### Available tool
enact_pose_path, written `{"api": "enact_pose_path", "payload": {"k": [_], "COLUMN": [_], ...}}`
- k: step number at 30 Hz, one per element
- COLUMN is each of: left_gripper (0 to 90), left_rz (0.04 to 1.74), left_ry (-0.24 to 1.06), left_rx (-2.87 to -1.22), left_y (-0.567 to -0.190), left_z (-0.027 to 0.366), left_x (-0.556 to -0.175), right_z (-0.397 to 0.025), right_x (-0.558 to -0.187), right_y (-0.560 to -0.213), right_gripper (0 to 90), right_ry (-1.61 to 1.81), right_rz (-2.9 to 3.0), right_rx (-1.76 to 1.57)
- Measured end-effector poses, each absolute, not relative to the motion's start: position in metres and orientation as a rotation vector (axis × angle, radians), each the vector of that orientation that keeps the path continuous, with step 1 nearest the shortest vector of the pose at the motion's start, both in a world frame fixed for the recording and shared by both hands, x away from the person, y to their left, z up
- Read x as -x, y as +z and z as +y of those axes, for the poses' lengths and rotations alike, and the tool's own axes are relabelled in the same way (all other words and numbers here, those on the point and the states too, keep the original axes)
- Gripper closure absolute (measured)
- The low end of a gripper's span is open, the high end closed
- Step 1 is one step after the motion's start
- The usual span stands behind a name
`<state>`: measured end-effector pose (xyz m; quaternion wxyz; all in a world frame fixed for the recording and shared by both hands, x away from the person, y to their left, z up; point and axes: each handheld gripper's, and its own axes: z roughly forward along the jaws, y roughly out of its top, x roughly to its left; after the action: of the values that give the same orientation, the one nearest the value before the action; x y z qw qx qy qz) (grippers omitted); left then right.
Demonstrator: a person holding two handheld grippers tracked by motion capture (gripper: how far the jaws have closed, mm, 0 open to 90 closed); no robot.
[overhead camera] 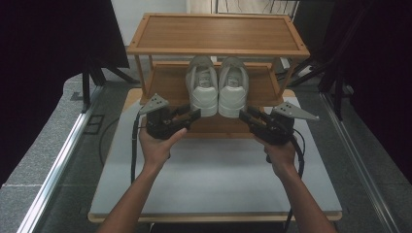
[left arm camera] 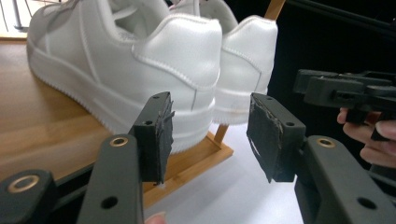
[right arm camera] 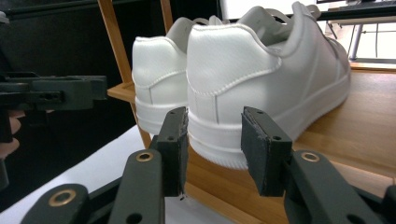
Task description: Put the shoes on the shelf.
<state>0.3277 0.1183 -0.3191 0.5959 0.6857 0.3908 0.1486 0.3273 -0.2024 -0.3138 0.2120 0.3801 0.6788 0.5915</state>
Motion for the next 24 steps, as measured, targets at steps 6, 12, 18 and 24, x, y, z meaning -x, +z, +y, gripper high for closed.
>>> {"api": "enact_pose_path", "payload": {"k": [6,12,18,24], "left_gripper": [49.6,48.9,48.6,48.3], "left_rz": [0.924,0.933,0.96,0.994], "left_ry": [0.347,0.325,0.305,0.295], "left_rx": [-1.59,-1.586,-1.599,-1.61], "left_y": [-0.332,-0.35,-0.368,-0.387], "left_z": [0.128,0.143,0.153,0.162], "left_x": [-0.32,-0.309,-0.296,-0.282], "right_z": [-0.214,-0.228,-0.242,-0.26], "right_x": [-0.319,-0.309,-0.294,-0.28], "right_y": [-0.323,-0.337,-0.354,-0.378], "right_gripper": [61.1,60.9,59.5,59.5], "right_ry": [1.659,1.675,1.625,1.616], "right_rz": [1.869,1.855,1.853,1.869], "right_rx": [-1.05,-1.065,-1.032,-1.06]}}
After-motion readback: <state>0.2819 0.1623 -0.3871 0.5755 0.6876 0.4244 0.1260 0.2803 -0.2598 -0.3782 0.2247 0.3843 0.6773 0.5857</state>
